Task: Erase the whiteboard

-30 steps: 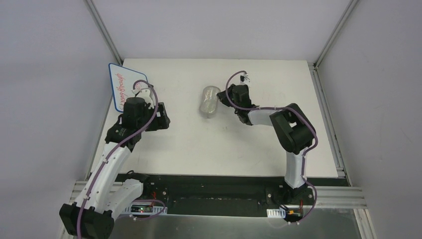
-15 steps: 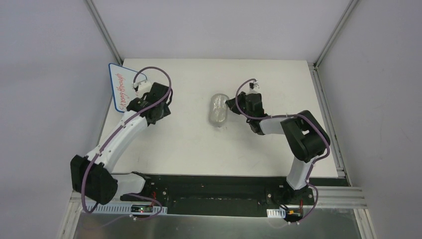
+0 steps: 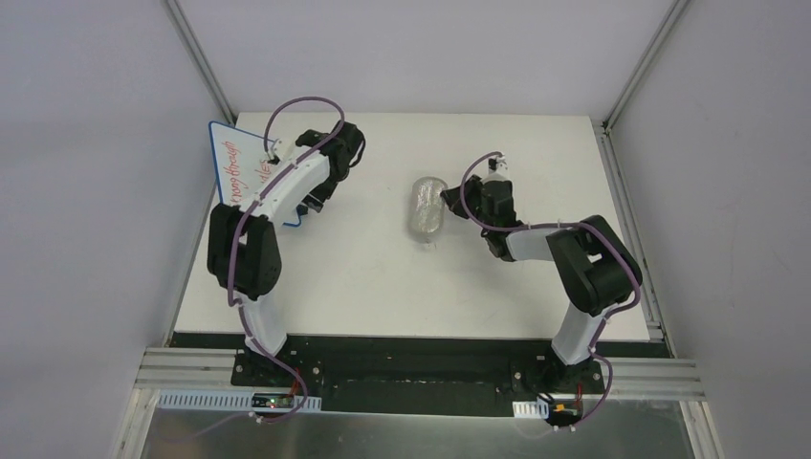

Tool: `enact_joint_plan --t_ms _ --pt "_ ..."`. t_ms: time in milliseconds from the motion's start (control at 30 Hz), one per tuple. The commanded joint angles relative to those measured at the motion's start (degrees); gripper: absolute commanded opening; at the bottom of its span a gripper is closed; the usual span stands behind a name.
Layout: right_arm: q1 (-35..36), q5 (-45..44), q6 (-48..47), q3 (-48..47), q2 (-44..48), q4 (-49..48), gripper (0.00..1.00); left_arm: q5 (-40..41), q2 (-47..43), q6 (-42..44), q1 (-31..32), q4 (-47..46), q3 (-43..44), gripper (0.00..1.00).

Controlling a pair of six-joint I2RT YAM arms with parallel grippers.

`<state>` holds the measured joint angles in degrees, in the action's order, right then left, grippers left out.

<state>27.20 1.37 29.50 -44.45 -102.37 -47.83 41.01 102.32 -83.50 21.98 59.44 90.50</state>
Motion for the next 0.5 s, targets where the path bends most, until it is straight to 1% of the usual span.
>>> enact_joint_plan --t_ms 0,67,133,267,367,467 --pt "-1.06 1.33 -0.04 0.24 3.05 -4.02 0.00 -1.03 5.11 -13.90 -2.56 6.50 5.18 0.61" --pt "-1.37 1.86 0.19 -0.04 2.99 -4.02 0.00 -1.74 5.43 -16.03 -3.76 3.54 2.72 0.61" --pt "-1.51 2.02 0.25 -0.49 2.76 -3.35 0.00 -2.80 5.33 -16.16 -4.95 0.04 -0.08 0.62" --pt "-2.19 2.71 1.01 -1.19 1.85 -2.53 0.00 -1.95 6.30 -18.74 -6.59 -0.48 -2.16 0.61" --pt "-2.39 3.40 1.25 -1.13 1.76 -2.80 0.00 -3.71 7.97 -20.36 -7.64 -1.34 -2.06 0.58" --pt "-2.38 3.84 1.45 -0.94 1.66 -3.38 0.00 -4.30 10.71 -21.82 -8.15 -0.82 0.46 0.56"
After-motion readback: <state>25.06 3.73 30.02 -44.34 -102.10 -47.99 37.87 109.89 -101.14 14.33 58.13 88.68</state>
